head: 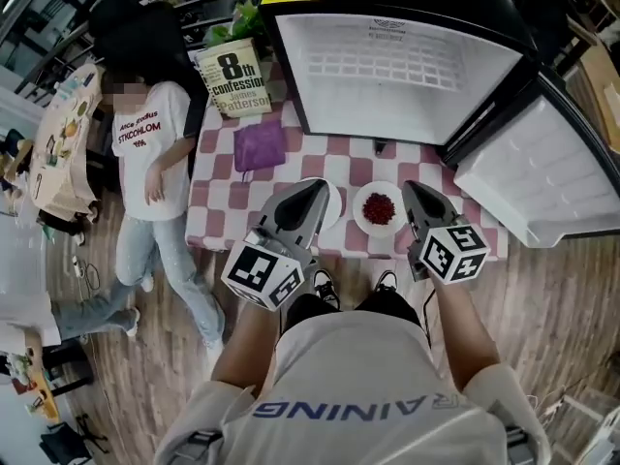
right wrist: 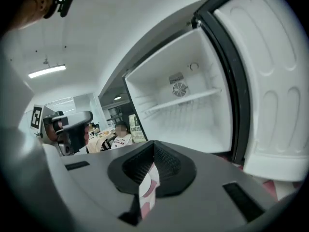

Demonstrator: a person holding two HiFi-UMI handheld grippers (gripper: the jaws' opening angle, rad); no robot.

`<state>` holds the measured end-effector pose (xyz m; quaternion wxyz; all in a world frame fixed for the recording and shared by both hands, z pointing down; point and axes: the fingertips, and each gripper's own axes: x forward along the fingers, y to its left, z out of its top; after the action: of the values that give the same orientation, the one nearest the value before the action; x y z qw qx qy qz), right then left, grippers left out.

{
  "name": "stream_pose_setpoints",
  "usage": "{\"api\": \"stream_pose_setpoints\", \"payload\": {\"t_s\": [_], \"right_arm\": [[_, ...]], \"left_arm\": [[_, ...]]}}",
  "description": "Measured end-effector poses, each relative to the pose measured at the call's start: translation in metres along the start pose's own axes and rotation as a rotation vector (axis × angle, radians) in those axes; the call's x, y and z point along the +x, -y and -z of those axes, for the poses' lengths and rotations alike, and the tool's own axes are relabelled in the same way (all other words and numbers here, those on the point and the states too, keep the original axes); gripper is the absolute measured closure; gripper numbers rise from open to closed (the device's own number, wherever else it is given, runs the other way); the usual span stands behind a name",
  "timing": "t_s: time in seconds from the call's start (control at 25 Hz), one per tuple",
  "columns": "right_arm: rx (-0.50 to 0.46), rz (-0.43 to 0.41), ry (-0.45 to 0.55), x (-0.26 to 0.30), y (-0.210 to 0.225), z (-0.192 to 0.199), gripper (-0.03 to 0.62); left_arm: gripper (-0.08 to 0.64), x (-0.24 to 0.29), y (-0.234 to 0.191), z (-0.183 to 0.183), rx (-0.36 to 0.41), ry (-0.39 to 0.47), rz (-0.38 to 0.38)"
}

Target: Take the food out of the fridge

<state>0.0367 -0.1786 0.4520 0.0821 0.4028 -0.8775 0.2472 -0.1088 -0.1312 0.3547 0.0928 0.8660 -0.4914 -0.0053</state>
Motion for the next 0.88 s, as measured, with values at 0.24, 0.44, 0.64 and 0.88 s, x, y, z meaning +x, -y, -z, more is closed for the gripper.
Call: {"api": "stream_pose_setpoints", "payload": {"t_s": [0.24,0.44,0.64,0.88], "right_arm": [[-0.007,0.013,0.17,-0.043,0.001,-0.065,0.571],[-0.065,0.041,0.267,-0.068,-0.002,-0.103,0.571],[-0.074,0.055,0.296,-0.073,-0.002,-0.113,0.571],[-0.108,0.051,0.306,-0.073,-0.008,-0.116,0.571]], "left_arm": [[0.552,0.022,0.022,-0.017,0.043,0.024,0.068],[0.552,0.027,0.032,-0.032,0.074,0.044,0.095],[0.552,0.025,0.033,-0.04,0.091,0.058,0.1],[0.552,0.022,0.033,-0.043,0.102,0.062,0.098]]}}
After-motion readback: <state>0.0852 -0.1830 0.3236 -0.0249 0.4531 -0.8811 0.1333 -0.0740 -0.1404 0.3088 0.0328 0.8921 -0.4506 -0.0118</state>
